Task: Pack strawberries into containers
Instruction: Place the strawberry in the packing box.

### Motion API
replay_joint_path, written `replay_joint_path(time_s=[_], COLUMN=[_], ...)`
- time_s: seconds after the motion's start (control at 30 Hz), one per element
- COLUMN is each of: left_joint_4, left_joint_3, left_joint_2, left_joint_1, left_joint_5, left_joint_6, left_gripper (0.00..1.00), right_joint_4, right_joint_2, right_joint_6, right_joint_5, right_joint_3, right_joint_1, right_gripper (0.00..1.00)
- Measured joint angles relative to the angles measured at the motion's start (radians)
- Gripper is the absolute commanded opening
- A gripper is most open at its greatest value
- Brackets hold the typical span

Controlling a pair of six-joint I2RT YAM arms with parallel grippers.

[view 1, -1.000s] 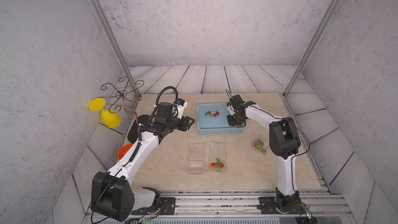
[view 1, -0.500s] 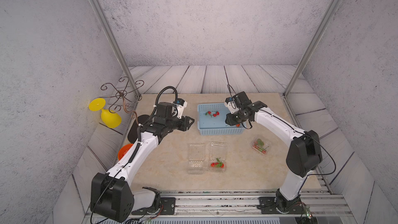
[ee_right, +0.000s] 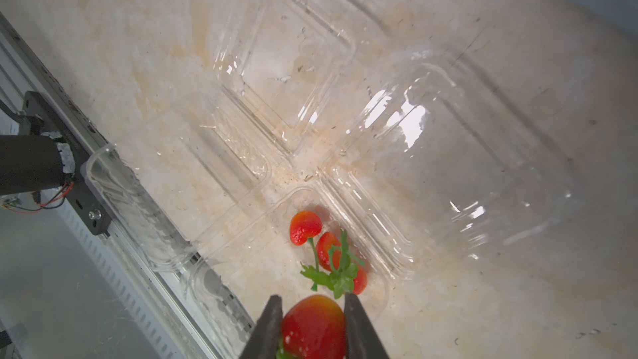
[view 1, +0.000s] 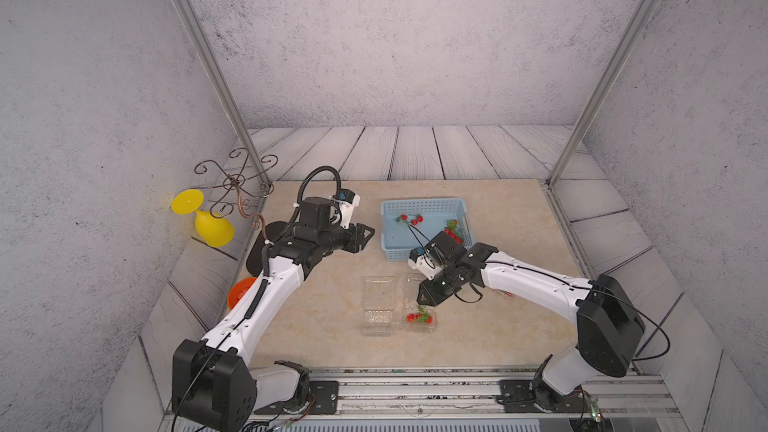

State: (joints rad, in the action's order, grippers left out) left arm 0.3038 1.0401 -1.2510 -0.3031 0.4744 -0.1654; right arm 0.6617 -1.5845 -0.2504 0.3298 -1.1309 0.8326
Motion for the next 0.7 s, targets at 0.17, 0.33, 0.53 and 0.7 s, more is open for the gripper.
replay_joint_path(time_s=[0.17, 0.33, 0.53, 0.7], left_joint_4=[0.001, 0.001, 0.002, 0.002], left_joint_3=[-0.004, -0.006, -0.007, -0.007], left_joint_2=[0.02, 0.029, 0.034, 0.034], left_joint_1=[0.0, 0.0, 0.0, 0.0], left_joint_5=[-0.006, -0.007, -0.007, -0.007], left_joint_6=[0.0, 0.0, 0.0, 0.0], left_gripper=[0.46, 0.46, 0.46, 0.46], right_joint_4=[-0.012, -0.014, -0.005, -0.001], right_joint_2=[-0.011, -0.03, -0.037, -0.037], right_joint_6=[-0.016, -0.033, -0.056, -0.075], right_joint_5=[-0.002, -0.024, -0.058, -0.096], right_joint_3=[0.012, 0.034, 0.073, 0.107], right_joint_1=[0.064, 0.122, 0.169, 0.198], right_gripper=[0.27, 0.27, 0.27, 0.28])
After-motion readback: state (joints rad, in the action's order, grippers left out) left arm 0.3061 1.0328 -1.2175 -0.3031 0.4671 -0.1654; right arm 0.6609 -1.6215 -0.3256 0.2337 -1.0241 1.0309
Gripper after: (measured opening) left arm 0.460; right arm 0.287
